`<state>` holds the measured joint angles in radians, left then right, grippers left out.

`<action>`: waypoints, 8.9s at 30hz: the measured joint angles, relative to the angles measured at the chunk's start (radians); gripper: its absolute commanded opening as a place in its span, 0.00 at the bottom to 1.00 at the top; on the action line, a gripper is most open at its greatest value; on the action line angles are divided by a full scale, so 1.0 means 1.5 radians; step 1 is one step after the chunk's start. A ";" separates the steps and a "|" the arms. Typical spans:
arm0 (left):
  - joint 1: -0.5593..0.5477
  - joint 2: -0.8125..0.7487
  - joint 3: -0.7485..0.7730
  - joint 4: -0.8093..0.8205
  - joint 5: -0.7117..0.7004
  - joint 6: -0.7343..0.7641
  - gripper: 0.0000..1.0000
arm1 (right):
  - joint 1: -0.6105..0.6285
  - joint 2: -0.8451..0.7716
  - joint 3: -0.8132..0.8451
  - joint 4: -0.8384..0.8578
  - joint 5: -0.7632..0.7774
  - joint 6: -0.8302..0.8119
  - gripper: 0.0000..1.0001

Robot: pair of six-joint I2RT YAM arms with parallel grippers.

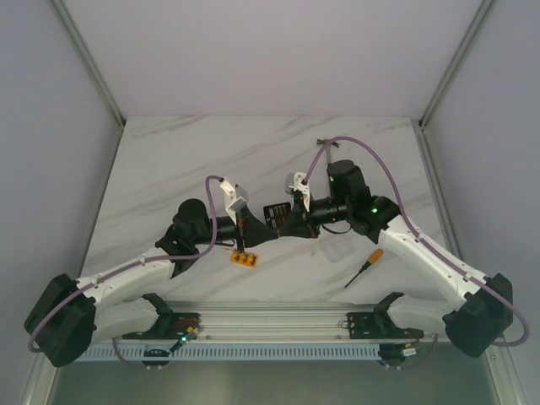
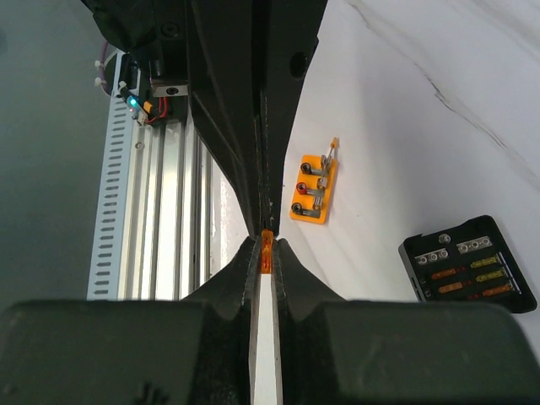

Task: Snap on the fuse box
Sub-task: Pick up the fuse from the center of the board, then install the fuse at the fuse box base.

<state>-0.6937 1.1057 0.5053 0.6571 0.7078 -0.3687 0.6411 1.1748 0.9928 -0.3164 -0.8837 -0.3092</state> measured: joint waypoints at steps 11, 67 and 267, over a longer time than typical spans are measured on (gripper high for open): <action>0.015 0.002 0.000 -0.035 -0.141 -0.020 0.51 | 0.000 0.021 0.002 0.014 0.162 0.064 0.00; 0.066 0.402 0.174 -0.230 -0.347 -0.248 0.45 | 0.118 0.344 0.022 0.137 0.796 0.359 0.00; 0.104 0.365 0.174 -0.313 -0.353 -0.252 0.46 | 0.042 0.425 0.171 -0.014 0.715 0.438 0.36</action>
<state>-0.5385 1.6535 0.7666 0.1879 0.1783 -0.7471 0.7048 1.8126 1.2495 -0.3370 0.1886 0.3473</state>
